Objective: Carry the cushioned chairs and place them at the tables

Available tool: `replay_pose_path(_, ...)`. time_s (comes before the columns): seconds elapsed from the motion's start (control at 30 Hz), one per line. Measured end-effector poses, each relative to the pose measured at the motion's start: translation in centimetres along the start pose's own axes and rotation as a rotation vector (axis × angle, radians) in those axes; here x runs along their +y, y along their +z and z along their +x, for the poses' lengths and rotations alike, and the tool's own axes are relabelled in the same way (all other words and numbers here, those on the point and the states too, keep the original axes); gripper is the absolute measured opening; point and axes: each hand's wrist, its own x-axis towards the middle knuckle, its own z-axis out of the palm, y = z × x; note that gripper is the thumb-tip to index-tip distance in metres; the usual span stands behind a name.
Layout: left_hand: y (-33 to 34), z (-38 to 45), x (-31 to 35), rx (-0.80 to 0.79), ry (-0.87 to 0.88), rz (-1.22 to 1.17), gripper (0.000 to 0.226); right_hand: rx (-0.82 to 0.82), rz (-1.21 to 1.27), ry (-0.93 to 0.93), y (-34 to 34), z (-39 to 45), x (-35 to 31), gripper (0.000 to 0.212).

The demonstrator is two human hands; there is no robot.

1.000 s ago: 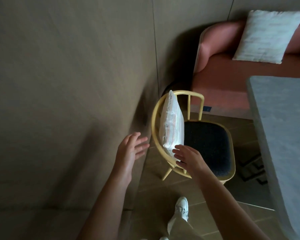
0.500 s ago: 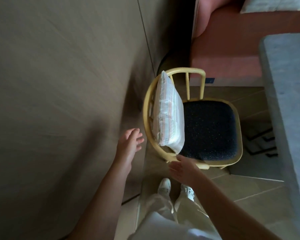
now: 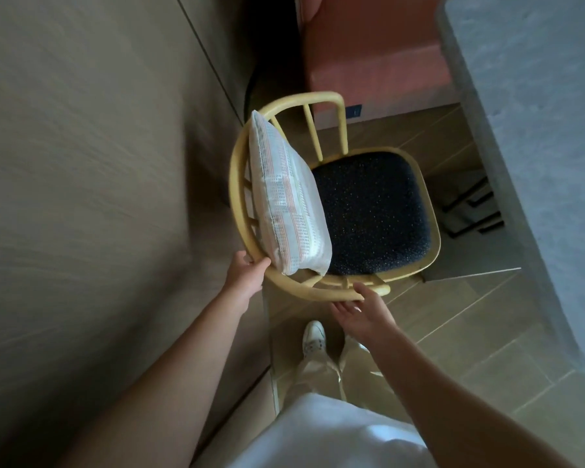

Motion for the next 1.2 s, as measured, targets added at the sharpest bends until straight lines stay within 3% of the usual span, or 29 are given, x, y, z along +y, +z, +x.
replay_pose_path(0.1,0.4,1.4,-1.5,-0.078,-0.069,-0.038,0.033,-0.031,0.034,-0.018,-0.5,1.0,0.6,0.019)
replay_pose_path(0.27,1.7,2.1,-3.8,-0.188,-0.214,-0.273,0.019,-0.067,0.124,-0.035,-1.0,2.3,1.2,0.018)
replay_pose_path(0.37,2.2,1.9,-4.1,-0.193,-0.226,-0.398,0.024,-0.050,0.114,-0.050,-1.1,2.4,1.6,0.013)
replay_pose_path(0.77,3.3,-2.4,-5.9,-0.283,-0.287,-0.375,0.042,0.081,-0.149,-0.169,-4.5,0.1,1.7,0.020)
replay_pose_path(1.2,4.8,-6.5,-9.6,-0.267,-0.321,-0.392,0.043,0.147,-0.130,-0.169,-8.3,-2.4,2.4,0.007)
